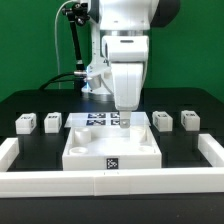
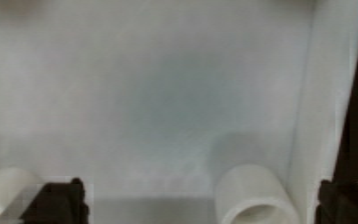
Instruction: Assemble square table
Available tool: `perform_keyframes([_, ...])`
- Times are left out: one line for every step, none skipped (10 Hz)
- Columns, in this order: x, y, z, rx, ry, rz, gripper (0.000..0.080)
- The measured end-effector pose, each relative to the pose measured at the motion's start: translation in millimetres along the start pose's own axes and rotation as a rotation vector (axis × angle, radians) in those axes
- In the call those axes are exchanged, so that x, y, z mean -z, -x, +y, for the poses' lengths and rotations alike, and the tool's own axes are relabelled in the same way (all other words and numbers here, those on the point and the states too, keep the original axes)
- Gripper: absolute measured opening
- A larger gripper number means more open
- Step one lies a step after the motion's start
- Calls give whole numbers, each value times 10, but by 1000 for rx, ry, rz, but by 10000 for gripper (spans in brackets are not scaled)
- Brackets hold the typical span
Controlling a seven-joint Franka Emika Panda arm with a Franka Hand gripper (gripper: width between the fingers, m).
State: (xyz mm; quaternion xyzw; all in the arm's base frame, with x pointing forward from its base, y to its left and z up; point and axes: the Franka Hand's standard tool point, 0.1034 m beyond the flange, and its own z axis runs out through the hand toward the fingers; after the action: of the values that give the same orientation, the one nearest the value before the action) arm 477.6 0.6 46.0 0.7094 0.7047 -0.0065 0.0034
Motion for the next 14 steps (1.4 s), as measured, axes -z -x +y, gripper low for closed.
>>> perform_keyframes([-88,13,-104,-4,-24,2,650])
perform_keyframes([-143,32,-156,-9,-29,4,650])
perform_keyframes([-193,47,-214,-15,-30,8,650])
perform_keyframes([-232,58,-269,-18,-38,9,650])
perform_keyframes([-243,55,-284,-23,-42,10,650])
perform_keyframes([-264,52,-304,-24,-47,10,650])
perform_keyframes([-298,48,-328,-23,-54,11,650])
perform_keyframes([-315,46,-339,-23,-58,11,650])
perform_keyframes([-324,45,-346,-25,-60,12,650])
perform_keyframes([-325,46,-348,-25,-61,12,519])
perform_keyframes([-326,46,-348,-25,-61,12,519])
perform_keyframes([-326,46,-349,-25,-61,12,380])
perform_keyframes([-327,46,-349,-25,-61,12,203])
perform_keyframes([-328,46,-351,-25,-62,11,203])
